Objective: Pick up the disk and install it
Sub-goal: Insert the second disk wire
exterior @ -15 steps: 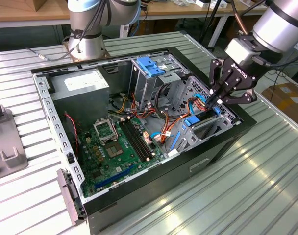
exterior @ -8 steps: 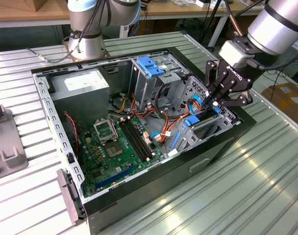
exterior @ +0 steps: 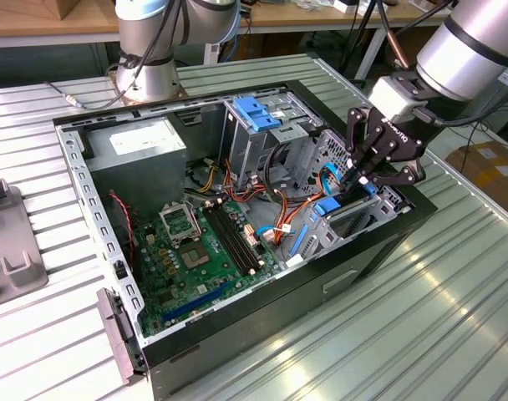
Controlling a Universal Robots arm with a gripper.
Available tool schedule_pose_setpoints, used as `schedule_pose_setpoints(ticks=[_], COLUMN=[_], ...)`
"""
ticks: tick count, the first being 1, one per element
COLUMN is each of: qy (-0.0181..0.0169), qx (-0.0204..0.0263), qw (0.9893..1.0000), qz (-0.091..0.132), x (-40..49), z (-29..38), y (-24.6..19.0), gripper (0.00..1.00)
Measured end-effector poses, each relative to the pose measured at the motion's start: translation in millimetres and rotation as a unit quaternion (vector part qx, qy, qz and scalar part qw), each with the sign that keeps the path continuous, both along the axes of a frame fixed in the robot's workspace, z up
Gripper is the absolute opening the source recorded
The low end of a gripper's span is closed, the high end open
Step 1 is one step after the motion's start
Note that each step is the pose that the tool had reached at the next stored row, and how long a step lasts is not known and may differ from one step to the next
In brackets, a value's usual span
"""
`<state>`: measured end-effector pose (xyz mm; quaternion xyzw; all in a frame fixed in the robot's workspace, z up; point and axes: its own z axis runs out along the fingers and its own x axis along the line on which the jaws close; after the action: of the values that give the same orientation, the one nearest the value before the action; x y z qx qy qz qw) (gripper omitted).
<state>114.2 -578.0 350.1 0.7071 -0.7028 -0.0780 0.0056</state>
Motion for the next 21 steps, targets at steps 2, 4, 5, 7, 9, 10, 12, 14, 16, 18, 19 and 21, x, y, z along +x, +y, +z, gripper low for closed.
schedule_pose_setpoints(ticks=[2,4,5,7,9,10,12,14,16,18,19,21], qy=[0.0000,-0.0175,-0.0195,-0.0202,-0.0203,-0.0203,-0.0203,-0.0203,-0.0203,-0.0203,-0.0203,-0.0250], qx=[0.0000,0.0001,0.0001,0.0001,0.0000,0.0001,0.0001,0.0002,0.0001,0.0001,0.0001,0.0001], qw=[1.0000,0.9998,0.9998,0.9998,0.9998,0.9998,0.9998,0.9998,0.9998,0.9998,0.9998,0.9997], qz=[0.000,0.000,0.000,0.000,0.000,0.000,0.000,0.000,0.000,0.000,0.000,0.000], x=[0.0,-0.2,-0.1,-0.1,-0.8,-1.4,-2.9,-5.2,-11.9,-12.4,-12.6,-12.9], z=[-0.1,-0.5,-0.5,-0.5,-0.5,-0.5,-0.6,-0.9,-1.2,-1.2,-1.2,-1.3], y=[0.0,0.0,-0.1,0.0,-0.7,-1.7,-4.7,-5.9,-6.0,-6.1,-6.1,-6.0], gripper=[0.16,0.16,0.16,0.16,0.16,0.16,0.16,0.16,0.16,0.16,0.16,0.16])
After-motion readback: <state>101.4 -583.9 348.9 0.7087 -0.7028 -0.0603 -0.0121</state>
